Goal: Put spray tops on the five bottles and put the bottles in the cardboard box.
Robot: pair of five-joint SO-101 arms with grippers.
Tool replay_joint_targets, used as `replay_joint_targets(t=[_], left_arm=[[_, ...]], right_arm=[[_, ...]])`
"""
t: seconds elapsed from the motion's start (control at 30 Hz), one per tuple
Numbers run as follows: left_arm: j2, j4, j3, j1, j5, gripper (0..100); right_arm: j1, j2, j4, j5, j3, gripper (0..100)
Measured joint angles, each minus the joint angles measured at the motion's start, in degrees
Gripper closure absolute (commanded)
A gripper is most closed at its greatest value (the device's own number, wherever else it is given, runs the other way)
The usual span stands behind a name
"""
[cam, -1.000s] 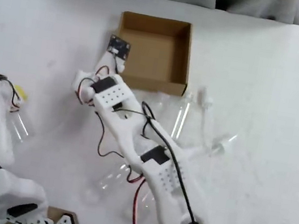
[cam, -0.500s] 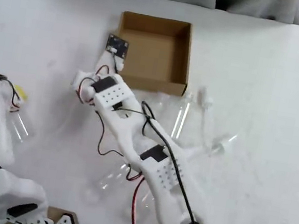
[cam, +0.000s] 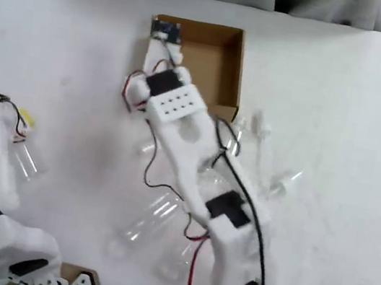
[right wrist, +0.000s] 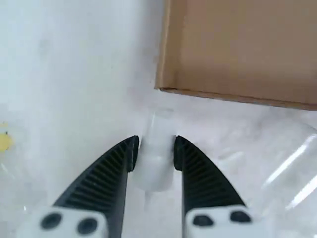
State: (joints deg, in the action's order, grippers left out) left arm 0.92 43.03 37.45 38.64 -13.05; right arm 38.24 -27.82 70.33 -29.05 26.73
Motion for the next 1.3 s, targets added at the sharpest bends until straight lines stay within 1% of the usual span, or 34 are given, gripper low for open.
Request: replay_joint_targets(t=[0.17, 0.23, 0.33, 0.43, 0.53, 0.73, 0.8, 0.93, 1.0, 1.1, 1.17, 1.3], left_arm=[[0.0, 0.0, 0.0, -3.34, 0.0, 98], [0.97, 0.18, 0.0, -5.8, 0.0, 98], [6.95, 2.9, 0.09, -10.2, 0.0, 98], [14.86, 4.48, 0.09, -15.65, 0.0, 98], [23.65, 4.66, 0.09, -21.63, 0.0, 98], [37.71, 4.4, 0.44, -37.54, 0.09, 98], [41.23, 2.37, 2.2, -42.46, 0.09, 98], [47.56, -5.36, 9.32, -50.81, 0.09, 98], [50.99, -10.37, 14.24, -53.89, 0.09, 98], [56.62, -18.02, 22.77, -57.49, 0.09, 98], [60.57, -22.86, 28.48, -58.64, 0.09, 98], [68.31, -28.31, 37.36, -59.25, 0.09, 98]], right_arm=[[-4.48, 13.63, 14.95, 14.24, 0.0, 98.1], [-7.82, 18.9, 19.69, 20.31, 0.0, 98.1], [-13.63, 26.29, 25.41, 28.31, 0.0, 98.1], [-21.01, 33.32, 26.46, 33.05, -0.44, 98.1], [-28.75, 40.35, 26.55, 35.69, -3.43, 98.1], [-42.02, 55.21, 26.55, 43.16, -7.65, 98.1], [-45.1, 59.78, 26.29, 45.27, -9.32, 98.1], [-49.49, 66.99, 19.78, 45.98, -14.77, 98.1], [-50.73, 69.1, 14.95, 43.96, -18.99, 98.1], [-50.64, 71.3, 7.47, 38.33, -26.11, 98.1], [-50.99, 72.09, 2.64, 33.85, -30.68, 98.1], [-50.73, 72.97, -7.82, 26.55, -38.07, 98.1]])
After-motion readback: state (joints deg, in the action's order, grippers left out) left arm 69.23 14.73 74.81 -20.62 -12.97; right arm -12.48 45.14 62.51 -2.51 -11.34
